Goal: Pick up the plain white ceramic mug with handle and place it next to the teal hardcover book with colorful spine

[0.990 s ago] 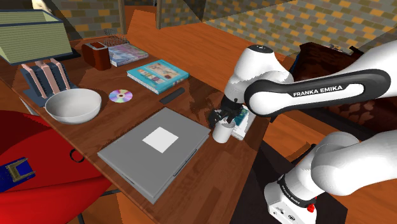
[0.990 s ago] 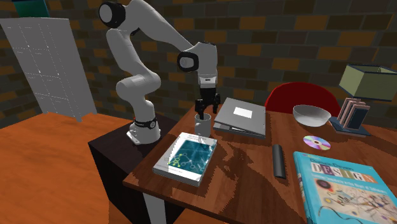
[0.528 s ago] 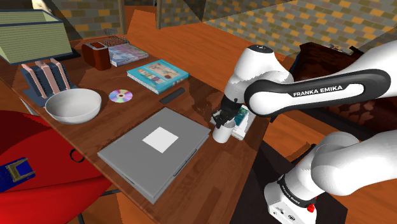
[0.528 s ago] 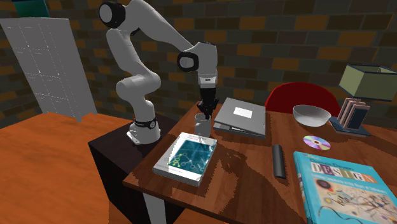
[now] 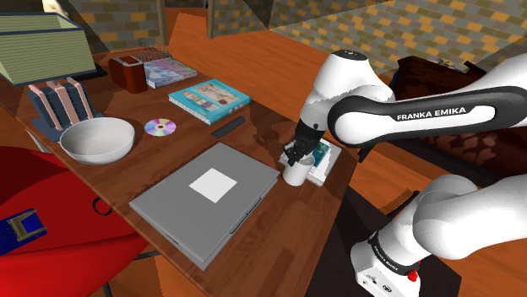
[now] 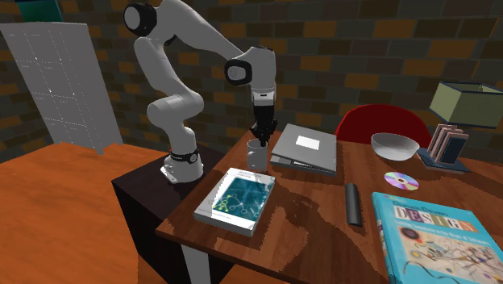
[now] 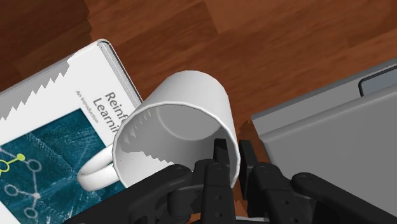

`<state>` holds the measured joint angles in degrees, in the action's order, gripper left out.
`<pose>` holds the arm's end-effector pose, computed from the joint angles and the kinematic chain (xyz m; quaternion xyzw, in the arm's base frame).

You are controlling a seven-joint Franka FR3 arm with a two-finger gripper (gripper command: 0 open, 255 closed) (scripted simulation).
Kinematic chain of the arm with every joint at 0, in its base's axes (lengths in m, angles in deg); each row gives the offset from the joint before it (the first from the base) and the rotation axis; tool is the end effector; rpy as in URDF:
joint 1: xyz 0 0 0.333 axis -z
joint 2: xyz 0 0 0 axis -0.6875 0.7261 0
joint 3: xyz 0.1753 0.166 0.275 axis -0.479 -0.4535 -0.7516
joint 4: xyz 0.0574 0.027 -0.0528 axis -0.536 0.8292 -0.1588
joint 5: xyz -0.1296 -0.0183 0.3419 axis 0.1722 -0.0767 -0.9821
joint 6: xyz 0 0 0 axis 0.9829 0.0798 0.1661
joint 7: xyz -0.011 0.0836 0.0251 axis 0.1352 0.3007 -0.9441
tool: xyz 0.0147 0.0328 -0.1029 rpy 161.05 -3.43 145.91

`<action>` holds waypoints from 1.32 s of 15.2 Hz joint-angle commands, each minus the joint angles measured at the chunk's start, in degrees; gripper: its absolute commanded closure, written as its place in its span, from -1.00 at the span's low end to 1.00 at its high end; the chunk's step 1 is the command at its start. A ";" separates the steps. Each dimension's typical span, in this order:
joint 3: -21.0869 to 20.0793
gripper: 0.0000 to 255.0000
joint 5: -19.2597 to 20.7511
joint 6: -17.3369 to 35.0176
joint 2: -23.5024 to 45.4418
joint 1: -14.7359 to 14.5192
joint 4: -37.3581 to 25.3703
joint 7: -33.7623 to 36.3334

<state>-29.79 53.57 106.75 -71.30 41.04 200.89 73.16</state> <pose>0.3083 0.1101 0.4479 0.9940 -0.1030 0.0351 0.0062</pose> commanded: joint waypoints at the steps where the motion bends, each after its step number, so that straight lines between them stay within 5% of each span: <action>1: 0.32 1.00 0.03 -2.15 -1.18 -0.05 -0.96 -0.15; 20: 2.35 1.00 1.01 -18.46 -5.92 0.22 -12.55 -0.63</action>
<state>-27.57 54.49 89.03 -77.15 41.20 188.99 72.60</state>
